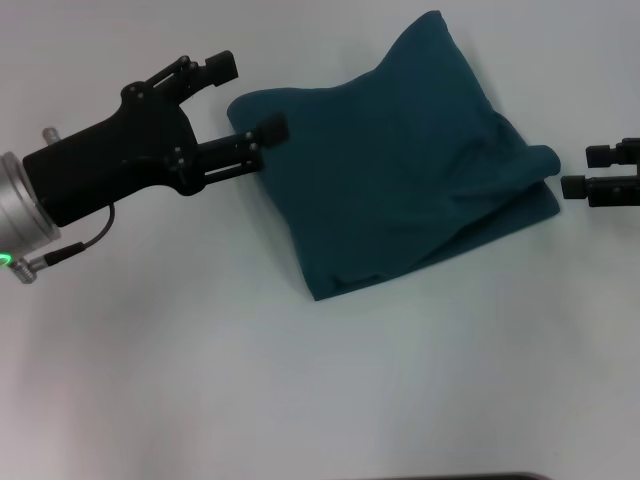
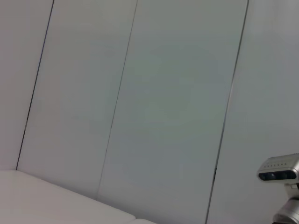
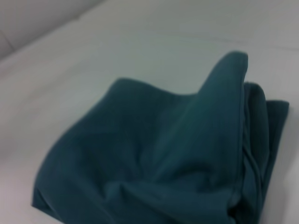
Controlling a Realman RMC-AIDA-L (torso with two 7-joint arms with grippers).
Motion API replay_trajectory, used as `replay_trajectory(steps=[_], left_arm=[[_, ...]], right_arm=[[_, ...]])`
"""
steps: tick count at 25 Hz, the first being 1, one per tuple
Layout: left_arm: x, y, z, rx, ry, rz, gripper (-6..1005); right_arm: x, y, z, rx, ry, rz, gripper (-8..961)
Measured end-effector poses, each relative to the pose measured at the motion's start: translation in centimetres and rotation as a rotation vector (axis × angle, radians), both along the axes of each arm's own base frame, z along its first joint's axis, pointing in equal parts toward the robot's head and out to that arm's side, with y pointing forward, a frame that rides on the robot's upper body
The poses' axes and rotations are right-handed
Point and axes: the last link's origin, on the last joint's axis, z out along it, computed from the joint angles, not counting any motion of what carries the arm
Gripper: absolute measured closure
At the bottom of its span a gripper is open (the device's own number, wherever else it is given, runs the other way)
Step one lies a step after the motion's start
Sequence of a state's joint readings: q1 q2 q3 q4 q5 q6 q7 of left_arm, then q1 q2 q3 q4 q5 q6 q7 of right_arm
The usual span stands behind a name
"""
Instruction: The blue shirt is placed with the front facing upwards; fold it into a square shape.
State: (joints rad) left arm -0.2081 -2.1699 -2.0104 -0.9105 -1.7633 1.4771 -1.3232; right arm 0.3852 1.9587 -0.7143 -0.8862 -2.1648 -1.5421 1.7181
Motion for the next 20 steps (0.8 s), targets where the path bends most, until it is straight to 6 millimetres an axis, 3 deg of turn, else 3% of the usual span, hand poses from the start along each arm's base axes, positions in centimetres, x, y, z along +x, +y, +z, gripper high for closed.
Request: replay_trajectory(steps=[15,20], left_arm=[[-0.8,-0.1,-0.8,0.020,0.017,-0.001,50],[-0.7,-0.2,-0.9,0.026,0.014,-0.012,50]], right_arm=[[-2.6,2.5,-4.0,-0.087,-0.141,0.072,247],[-3.7,2.7,-4.5,-0.131,-0.158,0.123,449]])
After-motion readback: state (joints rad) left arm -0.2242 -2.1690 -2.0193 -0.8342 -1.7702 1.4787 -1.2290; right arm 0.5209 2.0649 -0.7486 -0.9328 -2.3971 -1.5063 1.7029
